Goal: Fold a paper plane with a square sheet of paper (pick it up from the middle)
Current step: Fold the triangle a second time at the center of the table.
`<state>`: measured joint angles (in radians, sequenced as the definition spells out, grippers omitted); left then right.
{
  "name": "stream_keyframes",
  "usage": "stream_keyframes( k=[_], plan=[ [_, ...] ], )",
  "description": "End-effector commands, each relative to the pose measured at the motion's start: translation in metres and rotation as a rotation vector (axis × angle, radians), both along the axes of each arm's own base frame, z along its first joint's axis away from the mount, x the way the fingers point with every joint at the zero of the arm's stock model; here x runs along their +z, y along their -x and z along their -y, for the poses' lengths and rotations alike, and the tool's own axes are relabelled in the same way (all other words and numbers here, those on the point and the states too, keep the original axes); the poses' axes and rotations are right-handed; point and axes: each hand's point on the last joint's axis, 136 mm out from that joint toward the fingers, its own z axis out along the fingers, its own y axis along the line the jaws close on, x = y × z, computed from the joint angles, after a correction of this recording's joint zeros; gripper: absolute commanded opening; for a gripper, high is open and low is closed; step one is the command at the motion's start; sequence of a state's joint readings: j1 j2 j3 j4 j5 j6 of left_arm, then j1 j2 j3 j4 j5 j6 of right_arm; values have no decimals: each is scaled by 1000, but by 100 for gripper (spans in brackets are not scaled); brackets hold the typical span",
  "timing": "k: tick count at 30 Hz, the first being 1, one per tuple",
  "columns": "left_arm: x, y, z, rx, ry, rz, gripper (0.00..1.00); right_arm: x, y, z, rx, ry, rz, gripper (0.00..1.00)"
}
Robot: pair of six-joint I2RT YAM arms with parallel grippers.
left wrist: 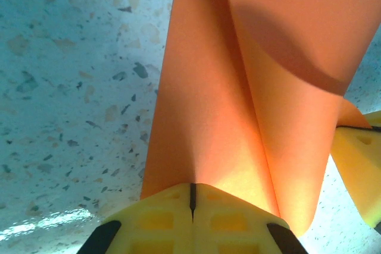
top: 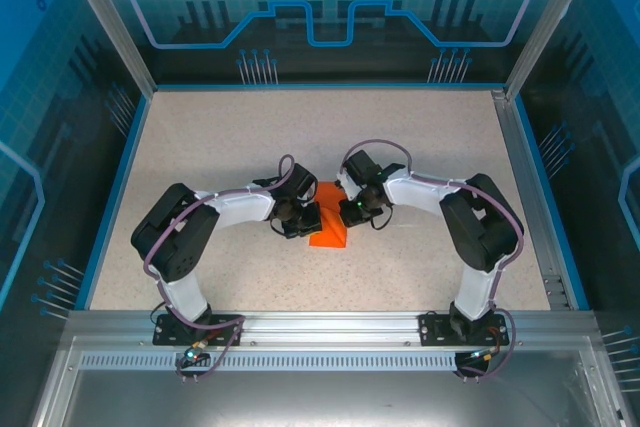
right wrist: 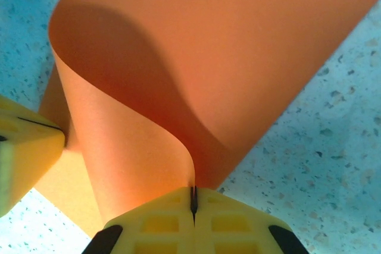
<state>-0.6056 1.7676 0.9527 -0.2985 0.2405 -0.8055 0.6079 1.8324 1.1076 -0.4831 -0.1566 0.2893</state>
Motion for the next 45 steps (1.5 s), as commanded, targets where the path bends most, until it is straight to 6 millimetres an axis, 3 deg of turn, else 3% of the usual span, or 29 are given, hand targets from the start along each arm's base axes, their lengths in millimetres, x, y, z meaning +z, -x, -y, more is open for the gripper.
stream_keyframes(
  k=[1, 13, 29, 38, 45],
  plan=[
    [-3, 5, -2, -29, -36, -8, 2, 1, -5, 5, 0, 24, -5, 5],
    [-2, 5, -1, -34, -35, -6, 2, 0, -7, -2, 11, 19, -7, 6],
    [5, 3, -1, -33, -37, 13, 3, -14, -4, 7, 3, 86, -32, 6],
    [34, -5, 2, -12, 10, 94, 10, -17, -2, 6, 9, 86, -41, 6],
    [66, -27, 17, 43, 146, 183, 13, -19, 0, 7, 6, 89, -45, 5]
  ],
)
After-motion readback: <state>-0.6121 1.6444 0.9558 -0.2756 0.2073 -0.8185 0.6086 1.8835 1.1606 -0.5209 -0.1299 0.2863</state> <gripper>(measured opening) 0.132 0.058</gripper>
